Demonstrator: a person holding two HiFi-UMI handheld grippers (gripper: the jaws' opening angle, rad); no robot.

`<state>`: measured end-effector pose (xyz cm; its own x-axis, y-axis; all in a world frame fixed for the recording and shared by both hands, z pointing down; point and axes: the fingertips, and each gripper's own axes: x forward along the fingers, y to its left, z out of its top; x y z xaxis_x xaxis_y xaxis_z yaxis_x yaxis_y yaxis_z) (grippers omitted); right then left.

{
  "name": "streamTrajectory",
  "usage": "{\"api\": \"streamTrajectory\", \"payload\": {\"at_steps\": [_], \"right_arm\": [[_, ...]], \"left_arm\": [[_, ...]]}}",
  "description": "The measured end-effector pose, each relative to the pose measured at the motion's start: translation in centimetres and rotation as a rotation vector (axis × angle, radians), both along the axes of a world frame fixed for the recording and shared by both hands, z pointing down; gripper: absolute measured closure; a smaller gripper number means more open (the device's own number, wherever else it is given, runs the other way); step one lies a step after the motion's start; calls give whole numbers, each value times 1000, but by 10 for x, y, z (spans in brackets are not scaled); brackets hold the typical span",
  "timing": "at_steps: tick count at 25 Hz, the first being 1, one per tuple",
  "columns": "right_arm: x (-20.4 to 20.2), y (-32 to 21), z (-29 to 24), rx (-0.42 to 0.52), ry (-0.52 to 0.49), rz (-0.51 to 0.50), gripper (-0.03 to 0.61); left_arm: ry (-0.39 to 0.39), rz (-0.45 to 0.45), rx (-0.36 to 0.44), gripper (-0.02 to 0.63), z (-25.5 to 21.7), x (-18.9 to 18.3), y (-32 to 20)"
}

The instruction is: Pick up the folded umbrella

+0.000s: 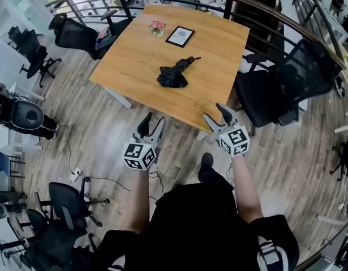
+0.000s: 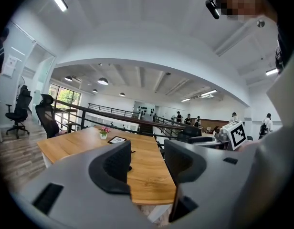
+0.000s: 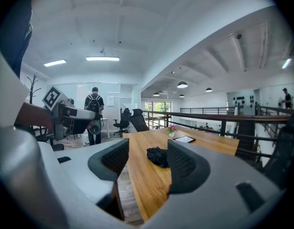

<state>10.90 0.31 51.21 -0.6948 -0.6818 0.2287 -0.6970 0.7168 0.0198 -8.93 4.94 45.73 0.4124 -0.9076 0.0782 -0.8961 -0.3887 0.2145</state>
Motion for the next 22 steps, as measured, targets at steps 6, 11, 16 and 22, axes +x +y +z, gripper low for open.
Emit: {"api": "streamTrajectory", "payload": {"at_steps": [6, 11, 16, 22], "right_arm": [[18, -35, -4, -8, -3, -39, 314], [29, -62, 3, -16, -1, -91, 316], [29, -87, 3, -25, -1, -140, 316], [27, -108, 13, -31, 0, -175, 316]], "left_arm": [[-16, -38, -6, 391, -1, 22, -24], [-19, -87, -12, 391, 2, 36, -43], [-19, -133, -22, 391, 4, 42, -59], [-25, -162, -34, 391, 11, 45, -70]]}}
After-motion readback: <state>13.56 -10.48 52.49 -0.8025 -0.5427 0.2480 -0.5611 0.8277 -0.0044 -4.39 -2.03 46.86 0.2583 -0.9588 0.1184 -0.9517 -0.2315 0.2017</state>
